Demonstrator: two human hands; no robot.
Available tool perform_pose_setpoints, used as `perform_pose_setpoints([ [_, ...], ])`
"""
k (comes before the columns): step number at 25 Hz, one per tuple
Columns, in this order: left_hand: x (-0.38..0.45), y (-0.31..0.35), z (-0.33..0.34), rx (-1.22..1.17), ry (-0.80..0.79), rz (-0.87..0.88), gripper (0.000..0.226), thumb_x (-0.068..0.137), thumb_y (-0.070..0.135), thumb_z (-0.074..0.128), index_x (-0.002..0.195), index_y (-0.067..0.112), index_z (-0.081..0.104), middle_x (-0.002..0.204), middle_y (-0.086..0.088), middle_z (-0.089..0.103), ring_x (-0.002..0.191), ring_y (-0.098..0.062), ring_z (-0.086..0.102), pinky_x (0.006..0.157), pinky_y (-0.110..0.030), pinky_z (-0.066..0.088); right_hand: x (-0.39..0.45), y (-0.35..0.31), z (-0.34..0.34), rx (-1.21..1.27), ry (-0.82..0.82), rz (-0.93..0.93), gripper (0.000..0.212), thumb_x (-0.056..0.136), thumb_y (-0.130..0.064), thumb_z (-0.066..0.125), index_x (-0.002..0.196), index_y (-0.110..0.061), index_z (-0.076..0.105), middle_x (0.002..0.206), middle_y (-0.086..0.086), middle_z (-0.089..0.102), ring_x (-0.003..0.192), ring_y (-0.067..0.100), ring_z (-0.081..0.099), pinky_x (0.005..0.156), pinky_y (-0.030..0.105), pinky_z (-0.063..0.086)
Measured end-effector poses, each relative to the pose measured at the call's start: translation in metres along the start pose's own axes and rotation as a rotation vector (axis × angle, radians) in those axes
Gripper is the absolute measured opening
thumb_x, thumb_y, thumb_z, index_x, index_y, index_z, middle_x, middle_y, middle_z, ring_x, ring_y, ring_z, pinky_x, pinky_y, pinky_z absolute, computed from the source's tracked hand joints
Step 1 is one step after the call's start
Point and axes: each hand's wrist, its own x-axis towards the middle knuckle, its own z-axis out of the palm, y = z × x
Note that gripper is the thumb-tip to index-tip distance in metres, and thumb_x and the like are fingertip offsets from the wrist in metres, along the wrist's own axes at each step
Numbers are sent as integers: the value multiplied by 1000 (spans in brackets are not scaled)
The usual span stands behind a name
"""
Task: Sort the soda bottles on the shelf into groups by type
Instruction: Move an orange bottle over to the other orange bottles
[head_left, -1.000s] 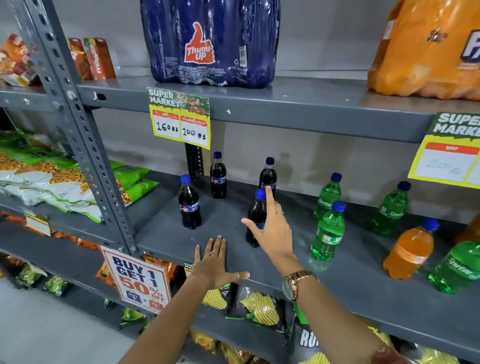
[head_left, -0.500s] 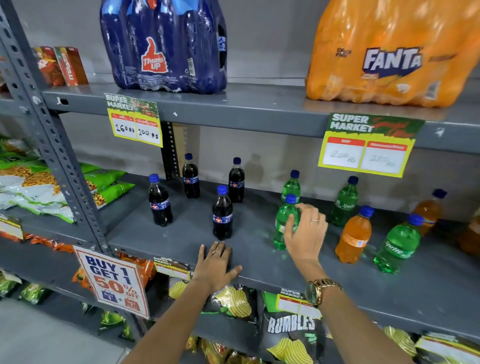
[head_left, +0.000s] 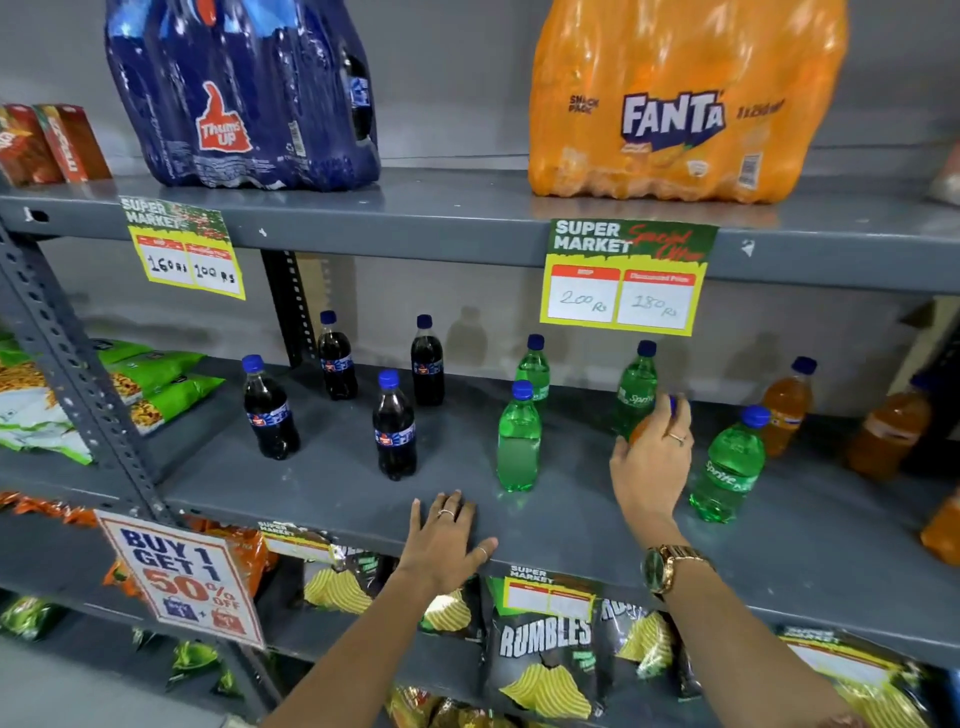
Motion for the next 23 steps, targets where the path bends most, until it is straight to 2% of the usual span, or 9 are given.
perform_pose_setpoints([
  [4, 1, 19, 3, 29, -4, 29, 64, 96, 51, 28, 147, 14, 17, 158, -9, 11, 146, -28, 4, 118, -51, -1, -3, 10, -9, 31, -126, -62, 74, 75, 4, 65, 137, -1, 26, 124, 34, 46, 113, 48, 41, 91, 53, 42],
  [8, 2, 53, 7, 32, -10, 133, 60, 97, 47, 27, 146, 12, 19, 158, -9, 13, 146, -25, 5, 117, -50, -1, -15, 24, -25, 65, -140, -139, 71, 77, 0, 63, 137, -1, 25, 124, 32, 46, 115, 46, 40, 97, 52, 41],
  [13, 13, 98, 11, 63, -20, 253, 59, 97, 45, 29, 146, 12, 20, 158, -7, 16, 145, -23, 9, 117, -52, 0, -29, 52, -56, 48, -112, -196, 69, 76, -4, 64, 134, -3, 28, 118, 30, 51, 105, 45, 47, 90, 52, 45],
  [17, 22, 136, 16, 60, -53, 321, 60, 97, 45, 31, 146, 12, 20, 158, -8, 15, 145, -24, 9, 117, -52, 3, -26, 88, -84, -12, -65, -169, 74, 71, -3, 66, 133, -7, 26, 116, 29, 53, 100, 45, 49, 88, 51, 46],
  [23, 32, 179, 20, 65, -118, 334, 66, 96, 48, 29, 148, 14, 8, 160, -7, 3, 146, -24, 0, 117, -51, 1, 6, 140, -111, -6, -86, -46, 74, 78, -4, 62, 140, -9, 21, 129, 25, 47, 118, 40, 39, 96, 50, 43],
])
